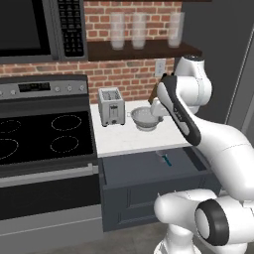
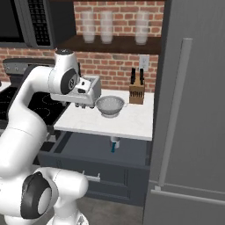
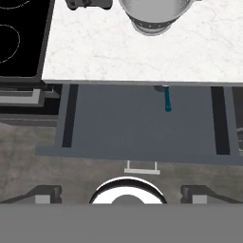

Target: Pick the measuring cup from the drawer and place it on the counter.

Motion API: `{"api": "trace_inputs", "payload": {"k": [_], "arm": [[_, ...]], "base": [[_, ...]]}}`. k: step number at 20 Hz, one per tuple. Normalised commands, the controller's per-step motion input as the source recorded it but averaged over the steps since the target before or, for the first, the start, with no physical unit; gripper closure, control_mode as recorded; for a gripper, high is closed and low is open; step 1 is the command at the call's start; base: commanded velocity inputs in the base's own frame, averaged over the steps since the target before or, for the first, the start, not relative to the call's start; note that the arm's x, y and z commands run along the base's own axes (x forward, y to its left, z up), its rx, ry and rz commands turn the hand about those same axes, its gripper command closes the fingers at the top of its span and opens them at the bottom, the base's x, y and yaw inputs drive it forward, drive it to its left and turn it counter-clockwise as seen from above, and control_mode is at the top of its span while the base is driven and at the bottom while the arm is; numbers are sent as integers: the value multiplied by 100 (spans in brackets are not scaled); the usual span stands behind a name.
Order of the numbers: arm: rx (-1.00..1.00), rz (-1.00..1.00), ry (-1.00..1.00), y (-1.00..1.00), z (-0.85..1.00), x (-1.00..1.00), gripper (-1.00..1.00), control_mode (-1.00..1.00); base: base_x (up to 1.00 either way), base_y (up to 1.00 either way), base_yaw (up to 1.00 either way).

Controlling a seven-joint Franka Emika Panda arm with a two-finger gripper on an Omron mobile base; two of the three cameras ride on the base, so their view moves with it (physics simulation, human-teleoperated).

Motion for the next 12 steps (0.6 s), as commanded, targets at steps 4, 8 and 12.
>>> {"api": "trace_inputs", "payload": {"k": [4, 8, 12], "arm": [[0, 0, 1, 0, -33, 2, -100, -100], [0, 0, 22, 0, -88, 15, -100, -100], [0, 0, 32, 0, -100, 35, -100, -100]], "base": [[0, 0, 0], [0, 0, 0], [0, 0, 0]]}}
